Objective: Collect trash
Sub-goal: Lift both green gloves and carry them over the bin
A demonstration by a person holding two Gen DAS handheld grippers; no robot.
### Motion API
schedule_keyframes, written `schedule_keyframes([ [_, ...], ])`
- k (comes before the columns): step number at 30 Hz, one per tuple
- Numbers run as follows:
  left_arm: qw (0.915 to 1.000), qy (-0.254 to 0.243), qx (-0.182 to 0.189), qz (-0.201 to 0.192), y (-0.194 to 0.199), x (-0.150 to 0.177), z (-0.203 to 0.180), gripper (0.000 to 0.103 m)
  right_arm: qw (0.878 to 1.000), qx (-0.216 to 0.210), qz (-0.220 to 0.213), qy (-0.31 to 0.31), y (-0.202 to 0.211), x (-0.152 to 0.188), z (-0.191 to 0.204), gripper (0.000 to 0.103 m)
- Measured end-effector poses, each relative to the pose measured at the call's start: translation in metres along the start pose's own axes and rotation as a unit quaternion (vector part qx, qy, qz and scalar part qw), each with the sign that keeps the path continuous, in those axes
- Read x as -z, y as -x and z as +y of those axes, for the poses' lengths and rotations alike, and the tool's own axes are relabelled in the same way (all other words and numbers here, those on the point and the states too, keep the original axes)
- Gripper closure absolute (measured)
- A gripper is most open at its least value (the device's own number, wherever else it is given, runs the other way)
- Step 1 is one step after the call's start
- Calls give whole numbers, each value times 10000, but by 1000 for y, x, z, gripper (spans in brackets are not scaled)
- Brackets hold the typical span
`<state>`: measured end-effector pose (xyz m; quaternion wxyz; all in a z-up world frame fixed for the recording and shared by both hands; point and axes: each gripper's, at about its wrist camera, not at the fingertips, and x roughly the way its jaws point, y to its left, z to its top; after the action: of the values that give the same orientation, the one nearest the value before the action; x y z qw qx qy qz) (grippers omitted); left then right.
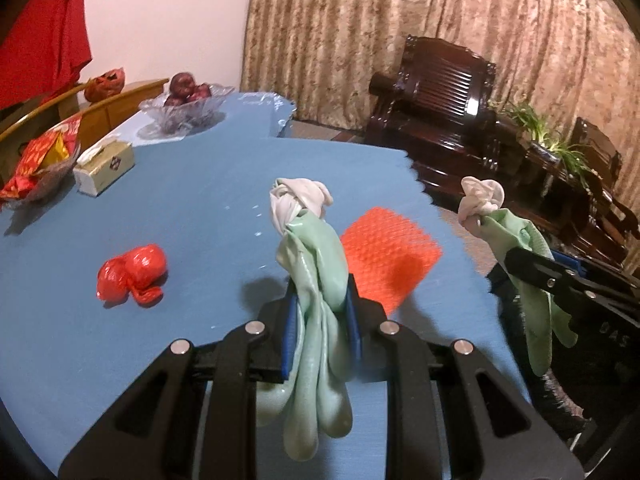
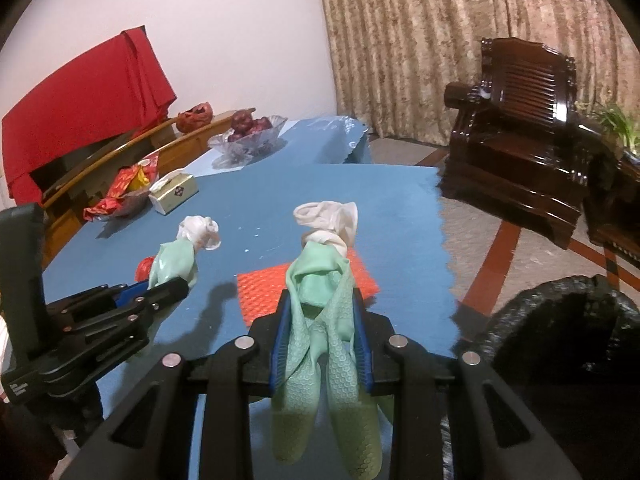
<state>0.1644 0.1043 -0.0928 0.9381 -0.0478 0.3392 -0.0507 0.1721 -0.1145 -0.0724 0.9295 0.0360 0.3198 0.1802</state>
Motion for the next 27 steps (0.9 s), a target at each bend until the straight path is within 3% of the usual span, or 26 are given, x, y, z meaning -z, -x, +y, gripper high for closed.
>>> schedule_keyframes([
  [13,9975,-419,552,-151,13,-5,-66,83,9981,479,-244,-314,56,11,-46,75],
  [27,9874,-874,1295,-254,23,-7,-154,83,9906,1104,-509,-621,114,28,-97,75],
])
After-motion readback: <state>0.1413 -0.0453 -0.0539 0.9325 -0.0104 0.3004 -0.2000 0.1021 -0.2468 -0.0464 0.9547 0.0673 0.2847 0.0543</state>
